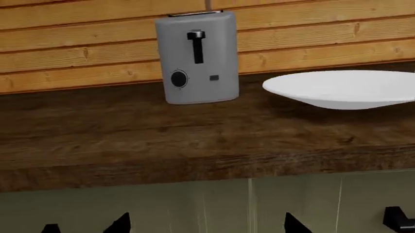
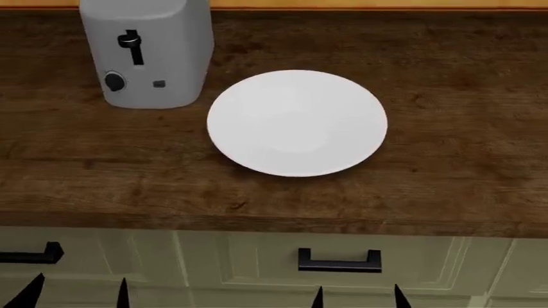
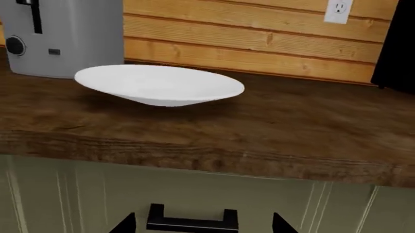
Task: Place the toasted item on a plate.
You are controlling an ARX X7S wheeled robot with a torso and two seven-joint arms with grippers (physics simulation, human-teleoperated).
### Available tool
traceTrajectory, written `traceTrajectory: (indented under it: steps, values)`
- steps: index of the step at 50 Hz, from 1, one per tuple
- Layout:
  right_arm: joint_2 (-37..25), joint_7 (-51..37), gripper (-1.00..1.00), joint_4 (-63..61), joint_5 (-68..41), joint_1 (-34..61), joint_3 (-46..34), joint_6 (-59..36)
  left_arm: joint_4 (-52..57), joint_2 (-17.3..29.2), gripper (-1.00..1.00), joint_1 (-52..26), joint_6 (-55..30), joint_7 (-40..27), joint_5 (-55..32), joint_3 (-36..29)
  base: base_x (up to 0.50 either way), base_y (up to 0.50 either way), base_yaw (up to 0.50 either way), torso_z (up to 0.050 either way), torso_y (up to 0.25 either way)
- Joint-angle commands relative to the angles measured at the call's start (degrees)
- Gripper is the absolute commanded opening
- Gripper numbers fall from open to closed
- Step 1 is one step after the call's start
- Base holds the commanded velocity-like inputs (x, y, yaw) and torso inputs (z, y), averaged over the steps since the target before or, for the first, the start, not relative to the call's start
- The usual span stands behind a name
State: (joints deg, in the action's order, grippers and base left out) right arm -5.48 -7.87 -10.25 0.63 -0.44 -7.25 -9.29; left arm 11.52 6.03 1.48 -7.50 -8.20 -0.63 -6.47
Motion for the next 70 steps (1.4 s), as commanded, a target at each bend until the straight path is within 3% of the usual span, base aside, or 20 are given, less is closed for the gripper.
traceTrajectory:
  steps: [1, 8, 15, 20, 29, 40, 60, 61, 70]
  values:
    - [-1.5, -1.6, 1.00, -8.5, 1.6, -1.3, -1.5, -4.7, 6.1, 1.4, 1.00, 1.1, -2.8, -1.1, -0.1, -0.5, 0.00, 0.50, 0.00, 0.050, 0.012]
    - [-2.2, -0.9, 1.00, -16.0, 0.9, 0.2, -1.6, -11.6, 12.3, 2.1, 1.00, -0.1, -8.4, -1.3, -0.4, -0.7, 0.00, 0.50, 0.00, 0.050, 0.011]
    - [-2.4, 0.4, 1.00, -26.8, -2.1, 5.0, -0.1, -25.4, 23.6, 3.6, 1.00, -4.0, -20.5, 0.2, -1.7, -1.1, 0.00, 0.36, 0.00, 0.050, 0.012]
    - [-3.2, 1.2, 1.00, -32.1, -2.9, 11.4, 0.0, -36.6, 32.9, 5.2, 1.00, -11.6, -32.8, 0.6, -1.6, -0.2, 0.00, 0.00, 0.00, 0.050, 0.013]
    - [-4.7, 2.7, 1.00, -35.5, -4.2, 21.4, -0.4, -47.5, 36.6, 4.3, 1.00, -24.8, -48.3, 3.1, -8.1, 6.0, 0.00, 0.00, 0.00, 0.050, 0.012]
    - [-5.8, 2.7, 1.00, -33.8, -3.8, 21.8, -1.8, -42.5, 37.0, 3.5, 1.00, -25.0, -48.9, 4.0, -10.7, 9.3, 0.17, 0.41, 0.00, 0.050, 0.013]
    - [-5.3, 3.8, 1.00, -29.1, -6.8, 25.8, 0.8, -45.0, 33.0, 4.9, 1.00, -27.3, -48.0, 2.8, -9.7, 6.6, 0.24, 0.50, 0.00, 0.050, 0.013]
    - [-3.6, 4.1, 1.00, -28.3, -8.8, 26.4, 3.9, -45.2, 32.7, 5.0, 1.00, -27.6, -48.3, 2.9, -9.7, 6.3, 0.00, 0.00, 0.00, 0.050, 0.012]
    - [-4.7, 4.1, 1.00, -23.8, -8.6, 36.8, 3.2, -50.9, 25.6, 6.8, 1.00, -37.6, -53.7, 1.2, -8.0, 5.7, 0.00, 0.00, 0.00, 0.050, 0.012]
